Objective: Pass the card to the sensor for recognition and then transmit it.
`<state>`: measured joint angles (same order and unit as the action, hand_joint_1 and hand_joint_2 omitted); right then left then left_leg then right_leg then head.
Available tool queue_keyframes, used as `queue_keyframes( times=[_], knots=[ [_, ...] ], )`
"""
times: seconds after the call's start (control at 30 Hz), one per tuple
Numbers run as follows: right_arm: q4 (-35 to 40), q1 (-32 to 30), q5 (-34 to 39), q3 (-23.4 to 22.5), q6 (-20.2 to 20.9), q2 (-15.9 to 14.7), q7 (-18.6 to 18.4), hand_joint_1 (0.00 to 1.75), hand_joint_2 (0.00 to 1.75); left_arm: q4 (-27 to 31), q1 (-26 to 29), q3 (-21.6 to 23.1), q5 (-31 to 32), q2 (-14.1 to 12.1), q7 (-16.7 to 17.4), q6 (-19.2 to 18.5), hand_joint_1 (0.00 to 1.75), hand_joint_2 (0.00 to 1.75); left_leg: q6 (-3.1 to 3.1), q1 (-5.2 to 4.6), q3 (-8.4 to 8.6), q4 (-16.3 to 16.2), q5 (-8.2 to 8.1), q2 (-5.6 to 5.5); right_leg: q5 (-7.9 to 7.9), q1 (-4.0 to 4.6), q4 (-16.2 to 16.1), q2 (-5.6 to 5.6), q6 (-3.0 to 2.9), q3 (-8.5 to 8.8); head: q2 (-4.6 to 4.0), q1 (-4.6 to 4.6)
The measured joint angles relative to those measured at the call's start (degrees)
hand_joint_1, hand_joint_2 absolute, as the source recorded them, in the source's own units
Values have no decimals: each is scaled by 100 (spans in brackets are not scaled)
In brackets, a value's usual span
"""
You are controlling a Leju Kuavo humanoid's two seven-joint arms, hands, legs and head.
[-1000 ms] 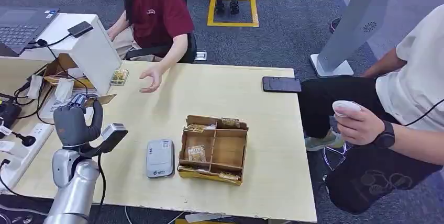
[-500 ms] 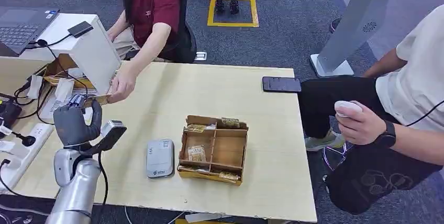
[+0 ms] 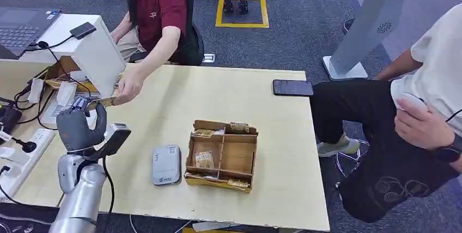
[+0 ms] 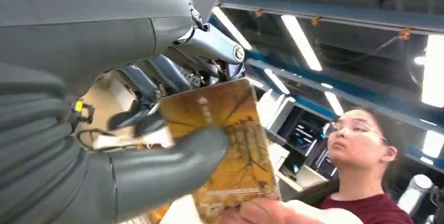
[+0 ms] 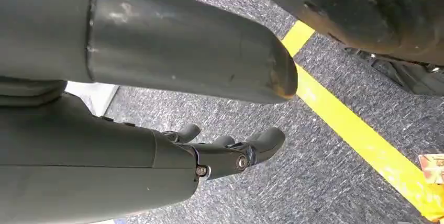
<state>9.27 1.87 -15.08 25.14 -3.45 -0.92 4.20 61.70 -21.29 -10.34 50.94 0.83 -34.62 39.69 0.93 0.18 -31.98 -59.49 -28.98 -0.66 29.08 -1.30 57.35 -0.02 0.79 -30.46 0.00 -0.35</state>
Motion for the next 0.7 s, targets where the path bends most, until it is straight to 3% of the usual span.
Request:
queue_keyframes(
  times=[0.07, 0.17, 0.27, 0.47, 0.57, 0.7],
  knots=[
    [0, -1, 0, 0, 0, 0, 0, 0, 0, -46, -1, 55, -321, -22, 68, -2, 0, 175, 0, 0, 0, 0, 0, 0, 0, 0, 0, 0, 0, 0, 2, -2],
    [0, 0, 18, 0, -24, 0, 2, 0, 0, -98, 0, 290, -1309, -89, 353, -149, 0, 175, 0, 0, 0, 0, 0, 0, 0, 0, 0, 0, 0, 1, 0, 0],
    [0, -7, 72, -11, -76, -2, 2, 0, 0, -7, 108, 777, -2055, -289, 601, -930, 0, 175, 0, 1, 0, 0, 0, 0, 0, 0, 0, -1, 0, 3, 2, -2],
    [0, -31, 122, -28, -101, -2, 2, 0, 0, 622, 591, 1425, -2494, -579, 465, -1380, 0, 175, 1, 0, -2, 0, -1, 2, 1, 0, 0, 5, 0, 0, 0, 0],
    [0, -51, 153, -59, -114, -2, 26, 0, 0, 1319, 1076, 1742, -2751, -732, 216, -1869, 0, 175, 1, -1, -4, 0, -2, 2, 3, -1, -1, 6, 2, -2, 0, 0],
    [0, -54, 179, -68, -118, -2, 79, 0, 0, 2001, 1557, 2126, -2725, -876, 79, -1985, 0, 175, 1, 0, -9, 0, -2, 1, 2, -1, -2, 1, 2, -7, 0, 0]
  ],
)
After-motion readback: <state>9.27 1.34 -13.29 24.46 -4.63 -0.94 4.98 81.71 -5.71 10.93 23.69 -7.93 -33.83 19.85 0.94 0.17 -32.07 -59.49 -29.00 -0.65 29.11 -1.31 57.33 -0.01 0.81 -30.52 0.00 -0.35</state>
